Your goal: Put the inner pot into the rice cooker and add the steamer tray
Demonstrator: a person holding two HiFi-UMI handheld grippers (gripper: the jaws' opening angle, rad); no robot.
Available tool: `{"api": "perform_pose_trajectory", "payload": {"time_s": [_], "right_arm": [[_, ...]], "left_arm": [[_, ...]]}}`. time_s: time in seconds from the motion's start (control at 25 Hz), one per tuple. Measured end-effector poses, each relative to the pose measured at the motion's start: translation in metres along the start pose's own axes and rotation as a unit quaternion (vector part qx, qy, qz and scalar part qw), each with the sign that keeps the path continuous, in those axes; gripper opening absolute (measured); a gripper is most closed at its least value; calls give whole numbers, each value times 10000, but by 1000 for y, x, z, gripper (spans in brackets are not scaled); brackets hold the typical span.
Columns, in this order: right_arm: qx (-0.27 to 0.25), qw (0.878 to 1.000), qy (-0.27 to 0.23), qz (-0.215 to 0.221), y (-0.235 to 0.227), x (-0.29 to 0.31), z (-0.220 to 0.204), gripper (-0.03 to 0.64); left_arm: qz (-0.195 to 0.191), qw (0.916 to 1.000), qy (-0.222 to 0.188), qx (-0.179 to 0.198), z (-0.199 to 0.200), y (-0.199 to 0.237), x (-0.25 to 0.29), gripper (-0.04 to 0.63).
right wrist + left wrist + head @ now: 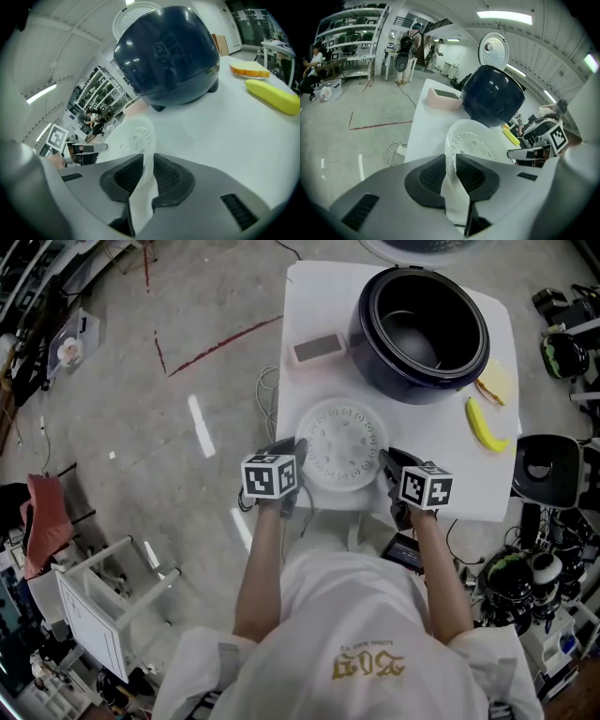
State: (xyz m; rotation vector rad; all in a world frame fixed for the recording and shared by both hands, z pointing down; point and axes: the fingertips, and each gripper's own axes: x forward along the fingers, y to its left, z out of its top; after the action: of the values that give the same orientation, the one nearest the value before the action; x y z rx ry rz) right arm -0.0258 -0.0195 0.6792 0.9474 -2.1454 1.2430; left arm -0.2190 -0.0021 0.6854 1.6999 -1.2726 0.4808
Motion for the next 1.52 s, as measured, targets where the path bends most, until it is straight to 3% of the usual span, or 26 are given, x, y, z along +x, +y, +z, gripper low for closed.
{"api": "perform_pose_trajectory", "payload": {"time_s": [0.6, 0.88, 1.12, 1.52], "right_arm": [[-92, 9994, -335, 70, 21, -29, 26, 58], [-187, 9976, -666, 61, 37, -45, 45, 52], [-237, 9950, -969, -39, 42, -65, 58, 51], [-519, 9843, -1675, -205, 58, -102, 86, 49]], "left_arm": [[-233, 9993, -271, -106, 20, -13, -21, 71], [-609, 9959, -618, -247, 41, -20, -38, 64], [-762, 9945, -706, 134, 55, -36, -46, 66], [-1221, 9844, -1197, 419, 97, -65, -67, 61]]}}
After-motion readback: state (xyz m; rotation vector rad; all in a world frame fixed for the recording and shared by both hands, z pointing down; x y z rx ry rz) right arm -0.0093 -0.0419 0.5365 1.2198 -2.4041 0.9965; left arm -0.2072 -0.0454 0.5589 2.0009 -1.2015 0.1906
